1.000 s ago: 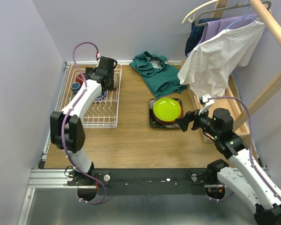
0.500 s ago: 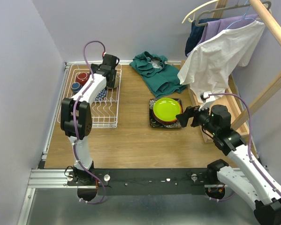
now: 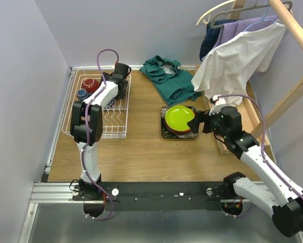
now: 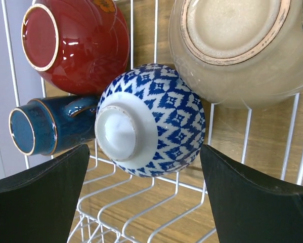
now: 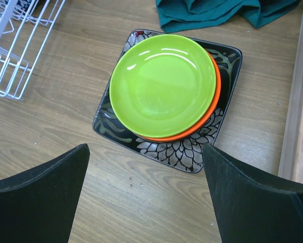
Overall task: Unload the mixed dishes from the dish rack
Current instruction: Pick up the bowl from the dish rack.
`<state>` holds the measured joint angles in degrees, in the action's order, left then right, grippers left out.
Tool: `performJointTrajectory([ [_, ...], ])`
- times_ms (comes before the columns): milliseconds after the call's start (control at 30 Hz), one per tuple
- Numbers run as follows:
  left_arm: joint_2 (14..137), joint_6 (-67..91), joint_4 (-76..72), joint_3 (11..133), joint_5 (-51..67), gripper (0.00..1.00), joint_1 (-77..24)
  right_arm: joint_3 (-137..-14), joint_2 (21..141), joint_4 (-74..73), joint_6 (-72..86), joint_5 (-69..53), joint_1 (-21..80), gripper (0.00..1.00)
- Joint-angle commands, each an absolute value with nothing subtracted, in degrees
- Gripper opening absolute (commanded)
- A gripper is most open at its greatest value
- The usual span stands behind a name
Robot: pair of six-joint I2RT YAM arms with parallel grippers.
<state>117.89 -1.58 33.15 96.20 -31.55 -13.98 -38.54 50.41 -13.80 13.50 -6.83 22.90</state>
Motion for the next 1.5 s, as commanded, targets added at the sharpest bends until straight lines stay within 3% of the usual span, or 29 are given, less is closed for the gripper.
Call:
performJointTrajectory([
  [0,118.8,-5.3,29.3,94.7,-33.9,0.99,-13.9,-41.9,53.7,-14.5,12.0,-8.5,23.2,1.0],
  [367,116.9,-9.5,26.5,88.7,-32.2,0.99,-14.0,-45.8,60.5,-14.8,10.7,-10.9,23.2,1.0],
  [1467,115.9,-11.7,30.1,88.2,-28.6,0.99,-14.0,-40.3,55.2,-11.3,7.6,-9.6,23.2,1.0],
])
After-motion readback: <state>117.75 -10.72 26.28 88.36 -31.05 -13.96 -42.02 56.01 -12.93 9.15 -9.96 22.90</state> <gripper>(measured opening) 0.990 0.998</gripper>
